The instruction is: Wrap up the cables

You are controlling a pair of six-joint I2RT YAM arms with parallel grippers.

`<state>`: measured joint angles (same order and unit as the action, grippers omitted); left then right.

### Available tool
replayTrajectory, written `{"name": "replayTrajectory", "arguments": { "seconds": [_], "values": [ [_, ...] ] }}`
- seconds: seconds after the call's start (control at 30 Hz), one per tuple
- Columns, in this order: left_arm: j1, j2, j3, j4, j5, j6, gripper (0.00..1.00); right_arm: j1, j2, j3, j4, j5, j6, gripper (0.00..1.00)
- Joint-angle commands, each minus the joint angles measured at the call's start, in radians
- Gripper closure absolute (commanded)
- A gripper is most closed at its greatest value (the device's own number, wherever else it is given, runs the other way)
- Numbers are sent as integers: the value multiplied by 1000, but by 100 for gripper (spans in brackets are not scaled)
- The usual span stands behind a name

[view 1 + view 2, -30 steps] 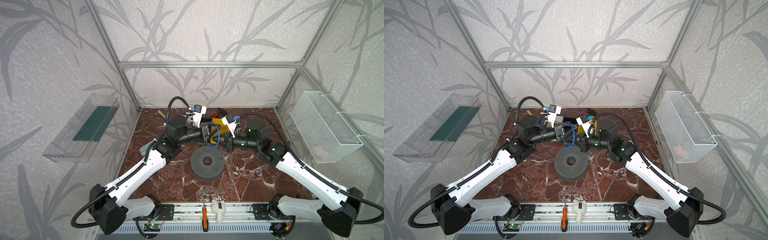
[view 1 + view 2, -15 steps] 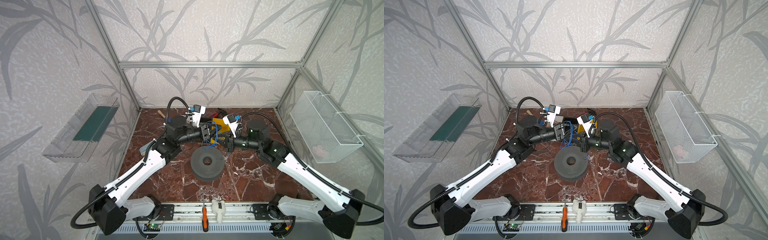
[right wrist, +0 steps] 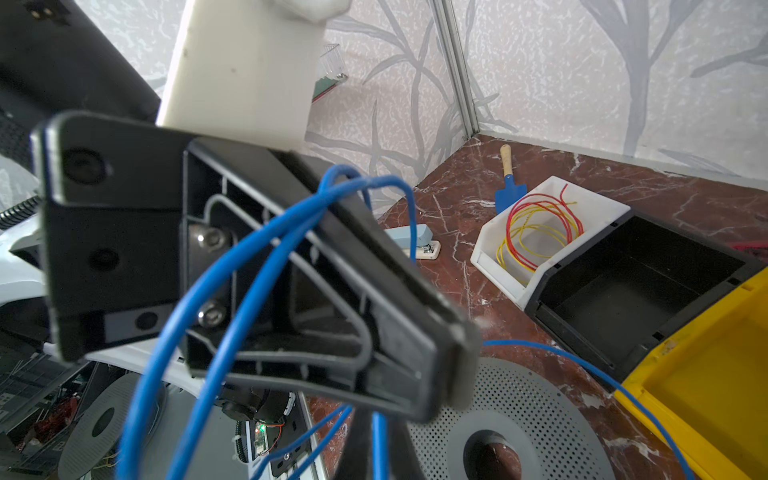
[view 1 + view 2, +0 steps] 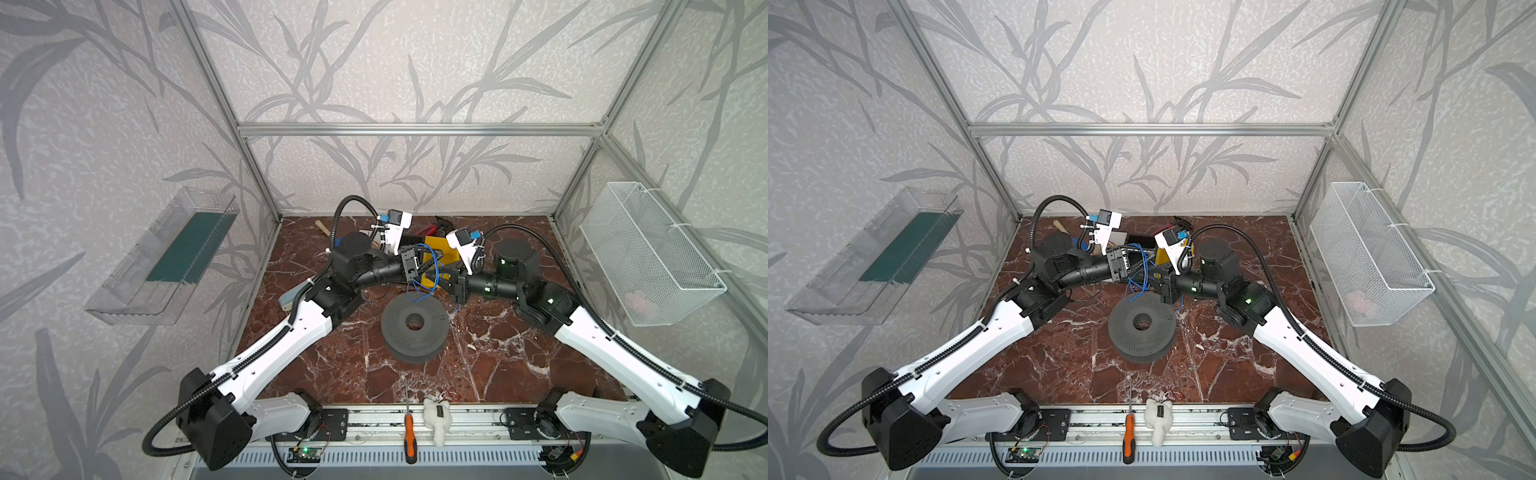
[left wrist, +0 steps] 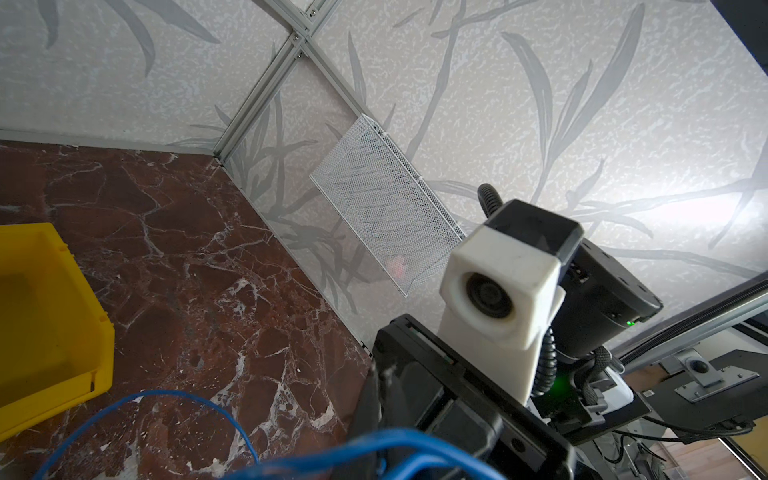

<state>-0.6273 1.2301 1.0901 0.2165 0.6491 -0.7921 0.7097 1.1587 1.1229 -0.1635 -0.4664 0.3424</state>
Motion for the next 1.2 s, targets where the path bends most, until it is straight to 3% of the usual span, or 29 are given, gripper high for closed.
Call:
{"name": "replayTrajectory", "arguments": {
  "seconds": [0.0,0.1,0.17,0.23,0.33,0.5,0.67,0.8,0.9,1.17],
  "values": [
    [6,-5,2,11,3,-7,100,9,-4,21,9,4,-13,100],
    [6,-8,1,19,7,-21,100,8,-4,23,9,5,-11,100],
    [6,-9,4,21,11,-31,100,8,-5,26,9,2,-12,93],
    [6,-9,14,9,13,-36,100,8,-10,24,8,-1,-15,79],
    [10,-7,28,5,30,-46,100,9,-23,20,-3,2,-19,44],
    [39,-16,52,-38,53,-42,100,9,-85,37,-110,43,-72,27],
    [76,-23,62,-64,87,-46,100,-7,-201,21,-243,137,-133,24],
    [81,-21,68,-76,133,-59,100,-87,-263,-30,-300,162,-142,24],
    [82,-20,70,-77,168,-77,100,-143,-233,-74,-285,121,-133,23],
    [82,-41,82,-115,226,-92,100,-146,-72,-177,-122,99,-143,21]
  ]
}}
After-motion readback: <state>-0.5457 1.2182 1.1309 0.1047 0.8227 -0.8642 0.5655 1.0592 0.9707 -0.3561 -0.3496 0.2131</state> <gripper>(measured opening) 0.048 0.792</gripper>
